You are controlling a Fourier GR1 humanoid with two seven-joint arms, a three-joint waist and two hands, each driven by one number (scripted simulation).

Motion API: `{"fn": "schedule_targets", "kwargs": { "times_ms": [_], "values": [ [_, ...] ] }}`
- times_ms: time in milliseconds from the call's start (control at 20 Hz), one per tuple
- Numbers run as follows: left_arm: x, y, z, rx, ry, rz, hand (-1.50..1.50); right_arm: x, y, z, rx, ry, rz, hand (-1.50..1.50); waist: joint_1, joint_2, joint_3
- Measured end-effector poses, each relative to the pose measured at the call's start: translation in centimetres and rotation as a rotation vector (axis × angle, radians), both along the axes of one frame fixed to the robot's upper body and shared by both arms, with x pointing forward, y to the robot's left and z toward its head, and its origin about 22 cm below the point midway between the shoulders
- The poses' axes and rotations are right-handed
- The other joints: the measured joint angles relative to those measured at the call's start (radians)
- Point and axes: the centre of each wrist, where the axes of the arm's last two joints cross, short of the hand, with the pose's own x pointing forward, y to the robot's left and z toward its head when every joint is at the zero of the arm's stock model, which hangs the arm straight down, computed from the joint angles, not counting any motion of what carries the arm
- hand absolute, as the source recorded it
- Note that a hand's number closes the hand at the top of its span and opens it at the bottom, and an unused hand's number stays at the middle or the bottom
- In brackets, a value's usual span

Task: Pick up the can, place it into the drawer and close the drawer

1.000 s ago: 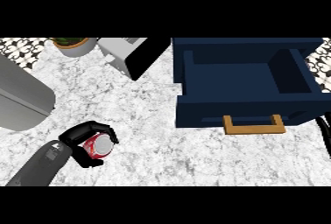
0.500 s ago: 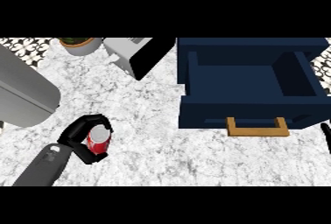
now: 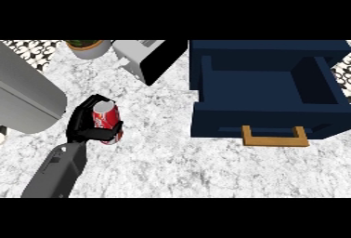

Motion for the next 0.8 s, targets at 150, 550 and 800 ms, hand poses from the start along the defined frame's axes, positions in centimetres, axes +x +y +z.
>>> {"fn": "schedule_targets", "kwargs": {
  "times_ms": [150, 550, 800],
  "values": [
    [0.9, -2.9, 2.2, 0.001, -0.013, -0.003, 1.5, -0.3, 0.1, 0.2, -0.003, -0.003, -0.004, -1.5, 0.0, -0.001, 0.0],
    [1.8, -9.2, 10.3, 0.041, -0.087, -0.024, 1.5, -0.6, 0.5, 0.8, -0.002, -0.012, 0.002, -1.5, -0.011, 0.003, -0.001],
    [2.3, -13.0, 15.2, 0.05, -0.091, -0.059, 1.5, 0.0, 0.3, 0.7, 0.0, -0.023, 0.009, -1.5, -0.018, 0.006, -0.002]
  ]
}}
